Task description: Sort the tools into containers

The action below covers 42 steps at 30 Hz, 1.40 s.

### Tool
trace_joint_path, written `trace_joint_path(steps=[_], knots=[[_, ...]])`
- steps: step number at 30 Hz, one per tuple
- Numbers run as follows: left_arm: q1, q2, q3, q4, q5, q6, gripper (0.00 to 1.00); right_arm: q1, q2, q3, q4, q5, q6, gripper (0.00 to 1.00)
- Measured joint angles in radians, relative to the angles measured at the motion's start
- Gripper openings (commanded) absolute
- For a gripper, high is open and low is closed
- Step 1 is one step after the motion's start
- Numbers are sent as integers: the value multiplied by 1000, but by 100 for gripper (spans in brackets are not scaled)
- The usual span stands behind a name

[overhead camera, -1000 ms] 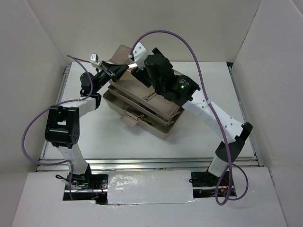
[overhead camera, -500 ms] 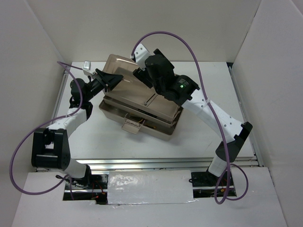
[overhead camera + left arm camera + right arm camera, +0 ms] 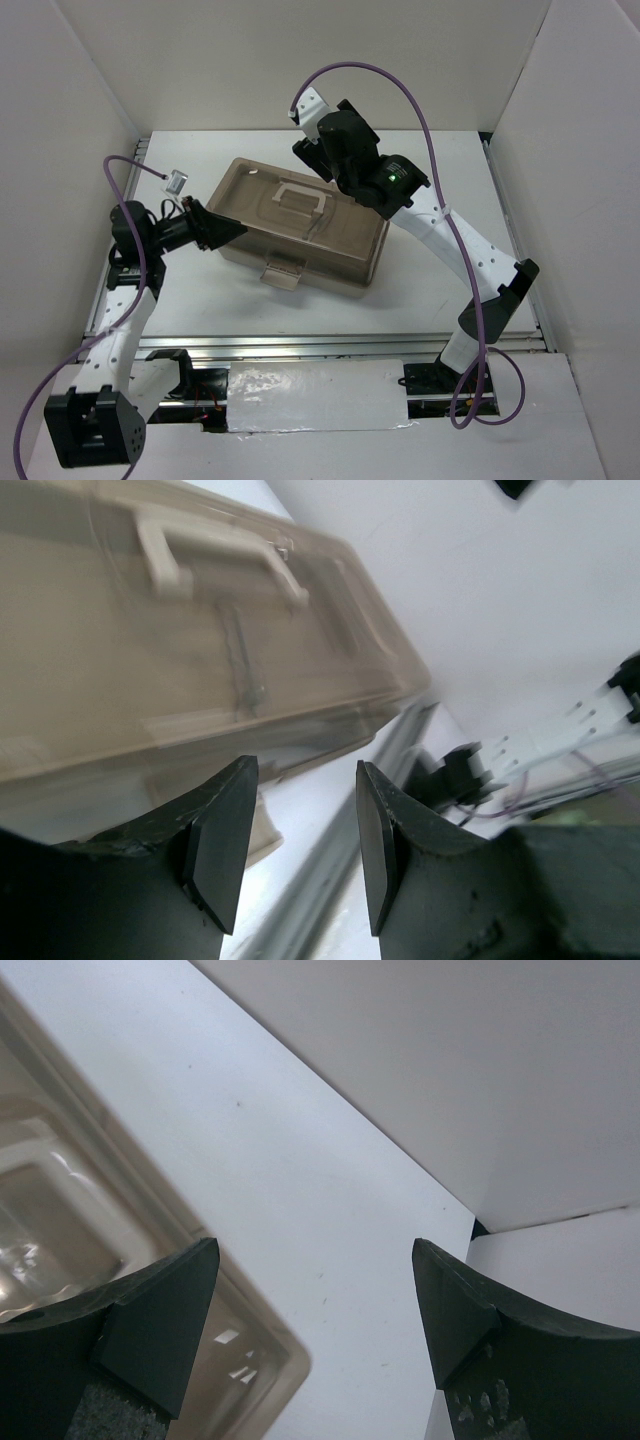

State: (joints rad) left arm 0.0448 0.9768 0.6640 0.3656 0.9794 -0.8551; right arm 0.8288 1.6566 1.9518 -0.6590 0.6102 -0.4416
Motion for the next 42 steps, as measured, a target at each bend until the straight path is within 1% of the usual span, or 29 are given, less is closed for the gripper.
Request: trace_joint_path(steps=[2, 4, 5, 6, 7, 8, 10, 11, 13, 16, 17, 19, 22, 25, 28, 31, 34, 36, 39, 40, 42], knots=[[51, -69, 68, -259, 50, 286, 57, -11, -5, -12, 0, -5, 3, 85], [86, -105, 164, -507, 70, 589, 52, -23, -12, -28, 0, -13, 3, 85], [98, -120, 206, -623, 66, 735, 48, -32, -16, -39, 0, -19, 3, 85], [109, -131, 237, -727, 46, 876, 38, -40, -19, -51, 1, -28, 3, 85], [117, -137, 250, -808, 25, 988, 34, -49, -22, -64, 2, -35, 3, 85], [125, -143, 252, -882, -6, 1089, 27, -62, -22, -77, 3, -47, 2, 85], [145, -122, 238, -983, -70, 1217, 24, -91, -22, -105, 5, -68, 2, 85], [164, -87, 233, -1025, -100, 1257, 20, -109, -19, -116, 2, -79, 3, 85], [212, 1, 231, -1072, -141, 1294, 18, -154, -5, -126, -7, -104, 9, 85], [285, 158, 231, -1071, -191, 1253, 16, -216, 35, -124, -21, -138, 33, 86], [306, 203, 230, -1067, -206, 1226, 13, -236, 53, -117, -33, -152, 43, 86], [321, 268, 229, -1052, -230, 1156, 12, -270, 90, -103, -63, -185, 64, 86], [314, 297, 210, -991, -257, 1027, 11, -296, 134, -77, -113, -241, 92, 87], [290, 336, 201, -903, -258, 868, 11, -306, 171, -45, -164, -306, 115, 87], [246, 404, 175, -751, -240, 684, 11, -314, 190, -33, -191, -369, 134, 86], [174, 480, 147, -594, -248, 509, 13, -320, 194, -34, -211, -403, 145, 86], [101, 560, 168, -454, -272, 377, 15, -333, 183, -53, -204, -413, 153, 84], [59, 630, 217, -360, -289, 296, 17, -348, 164, -84, -199, -412, 157, 84], [10, 761, 346, -247, -318, 212, 22, -363, 121, -141, -201, -413, 161, 83], [-2, 803, 394, -220, -325, 189, 31, -364, 103, -161, -205, -416, 161, 83], [-18, 888, 503, -143, -328, 137, 43, -363, 64, -199, -226, -439, 163, 83]])
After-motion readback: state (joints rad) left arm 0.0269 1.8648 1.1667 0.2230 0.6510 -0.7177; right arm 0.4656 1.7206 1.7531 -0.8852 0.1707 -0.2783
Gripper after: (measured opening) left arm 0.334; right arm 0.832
